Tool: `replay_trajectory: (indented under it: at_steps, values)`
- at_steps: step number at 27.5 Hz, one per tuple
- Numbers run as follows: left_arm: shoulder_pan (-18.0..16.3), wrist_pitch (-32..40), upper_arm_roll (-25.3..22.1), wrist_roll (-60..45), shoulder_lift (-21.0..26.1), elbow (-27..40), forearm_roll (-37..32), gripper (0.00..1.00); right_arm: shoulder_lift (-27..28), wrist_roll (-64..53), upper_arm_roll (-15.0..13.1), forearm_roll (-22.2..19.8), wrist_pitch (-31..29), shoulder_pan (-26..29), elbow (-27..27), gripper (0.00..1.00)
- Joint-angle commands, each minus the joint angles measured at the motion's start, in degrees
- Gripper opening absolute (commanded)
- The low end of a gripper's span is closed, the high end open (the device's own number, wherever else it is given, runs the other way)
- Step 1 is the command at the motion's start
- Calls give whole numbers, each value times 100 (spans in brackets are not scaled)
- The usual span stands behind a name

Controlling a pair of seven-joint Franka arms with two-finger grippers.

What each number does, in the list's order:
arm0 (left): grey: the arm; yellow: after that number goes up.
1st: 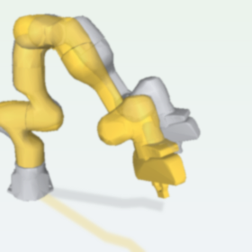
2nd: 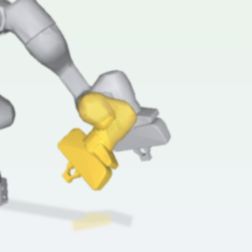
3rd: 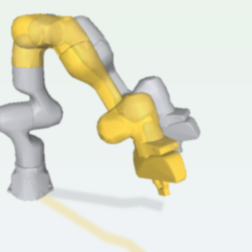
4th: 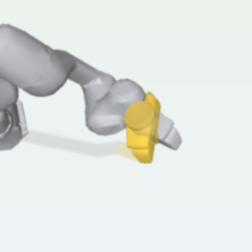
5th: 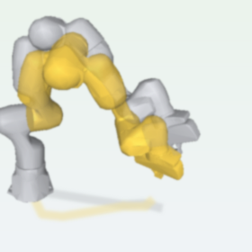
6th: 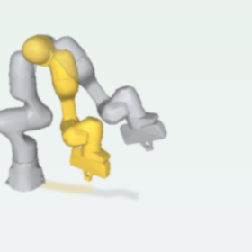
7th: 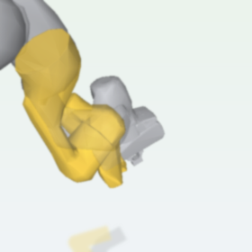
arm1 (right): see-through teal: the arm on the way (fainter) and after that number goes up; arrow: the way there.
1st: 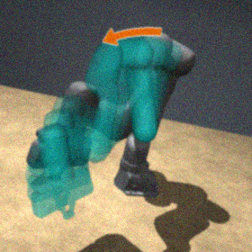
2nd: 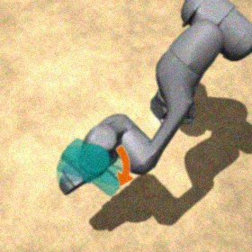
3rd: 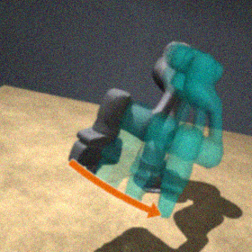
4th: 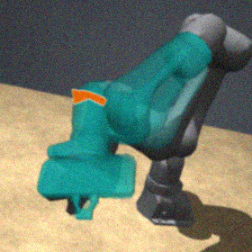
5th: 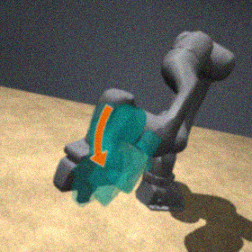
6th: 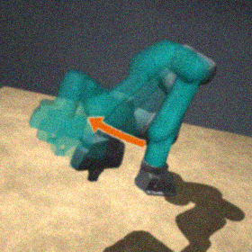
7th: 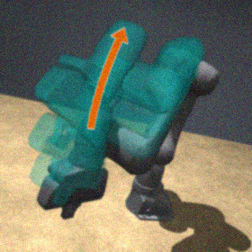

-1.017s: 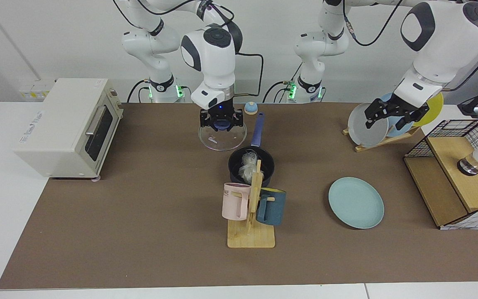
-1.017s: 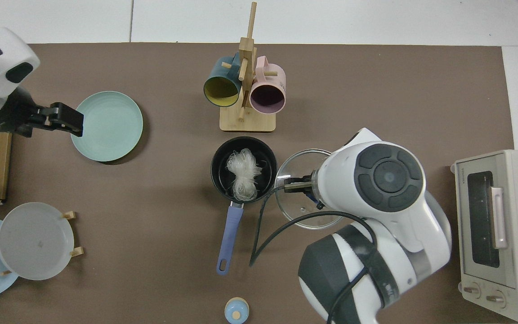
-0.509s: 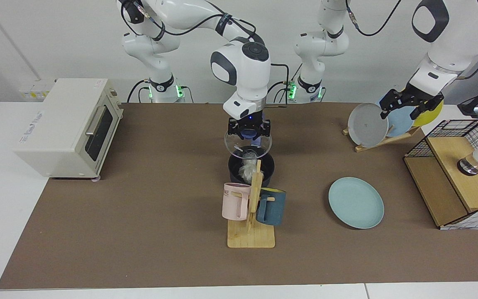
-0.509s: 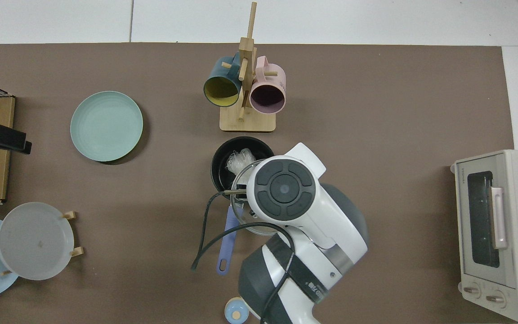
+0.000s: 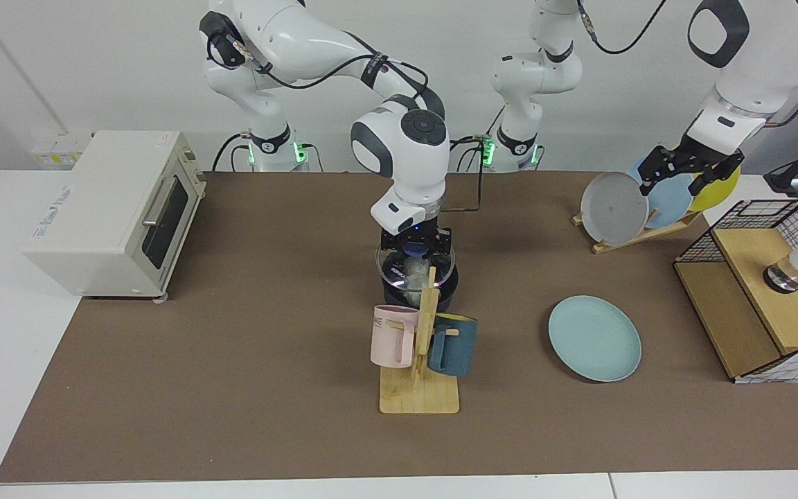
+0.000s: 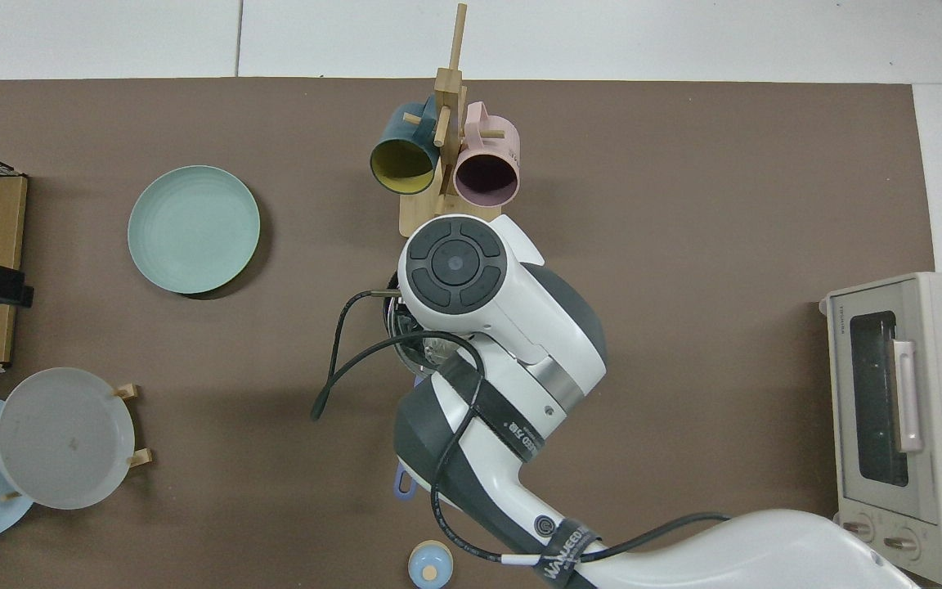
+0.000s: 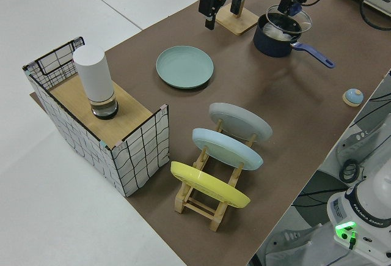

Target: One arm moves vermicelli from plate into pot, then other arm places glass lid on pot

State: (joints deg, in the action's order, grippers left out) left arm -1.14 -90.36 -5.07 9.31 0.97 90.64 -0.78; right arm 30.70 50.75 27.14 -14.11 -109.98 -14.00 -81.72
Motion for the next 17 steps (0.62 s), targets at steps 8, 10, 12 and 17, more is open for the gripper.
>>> replay_trajectory:
  at_steps: [8,10,12,17]
  values:
    - [26,-113,85,-17,-150,156,-98,100,419,75,72,-215,56,-32,491,0]
    - [44,-113,85,-17,-150,156,-89,100,472,75,72,-224,-14,-32,473,0]
    - [44,-122,111,-17,-150,156,-98,100,507,75,72,-233,-59,-32,473,0]
    - [35,-122,120,-17,-150,156,-89,100,507,145,81,-233,-59,-67,456,0]
